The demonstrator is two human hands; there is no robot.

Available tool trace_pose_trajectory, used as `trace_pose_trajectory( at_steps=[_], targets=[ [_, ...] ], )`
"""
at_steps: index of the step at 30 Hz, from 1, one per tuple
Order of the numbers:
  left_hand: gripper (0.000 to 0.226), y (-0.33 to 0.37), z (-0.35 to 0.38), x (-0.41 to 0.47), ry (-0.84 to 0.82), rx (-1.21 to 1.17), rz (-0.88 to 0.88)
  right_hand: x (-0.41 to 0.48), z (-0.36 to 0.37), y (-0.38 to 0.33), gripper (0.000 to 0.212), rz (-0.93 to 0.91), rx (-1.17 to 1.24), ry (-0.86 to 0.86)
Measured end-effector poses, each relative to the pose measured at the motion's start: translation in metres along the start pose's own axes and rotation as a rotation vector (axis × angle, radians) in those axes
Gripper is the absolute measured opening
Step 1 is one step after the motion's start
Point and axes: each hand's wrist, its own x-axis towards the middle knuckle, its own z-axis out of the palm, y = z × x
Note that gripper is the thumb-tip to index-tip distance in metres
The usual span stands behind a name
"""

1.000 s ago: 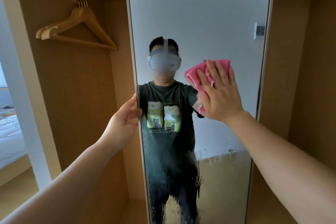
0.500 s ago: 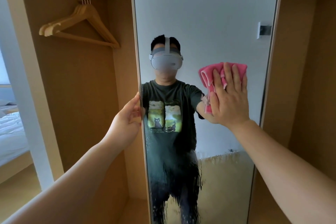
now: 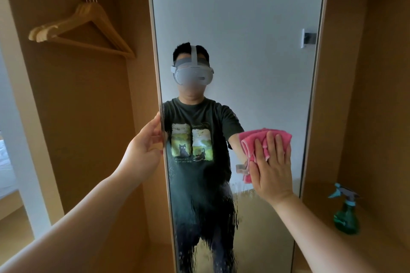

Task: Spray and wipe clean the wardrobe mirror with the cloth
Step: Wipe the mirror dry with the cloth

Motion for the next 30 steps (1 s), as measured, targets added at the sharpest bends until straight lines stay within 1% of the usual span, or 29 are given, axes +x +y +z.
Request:
trace_pose_trajectory(
  at_steps=[6,10,16,22,24,30],
  targets=[
    [0.104,-0.004,0.000,0.002,0.005,0.030,0.012,0.002,0.001,0.008,0.059,-0.001,-0.013,-0.070],
    [0.103,-0.010,0.000,0.004,-0.004,0.026,0.018,0.011,-0.002,0.017,0.058,-0.033,-0.048,-0.077],
    [0.102,-0.016,-0.002,0.008,-0.013,0.023,0.024,0.040,-0.012,0.031,0.058,-0.042,-0.060,-0.017],
    [0.107,-0.017,-0.001,0.008,-0.001,0.019,0.002,0.106,-0.039,0.047,0.059,0.121,-0.078,0.079],
    [0.106,-0.017,-0.001,0.007,-0.007,0.029,0.003,0.126,-0.046,0.052,0.060,0.142,-0.083,0.095],
    [0.105,-0.017,0.000,0.006,-0.006,0.049,0.019,0.129,-0.046,0.053,0.060,0.134,-0.094,0.129]
  ],
)
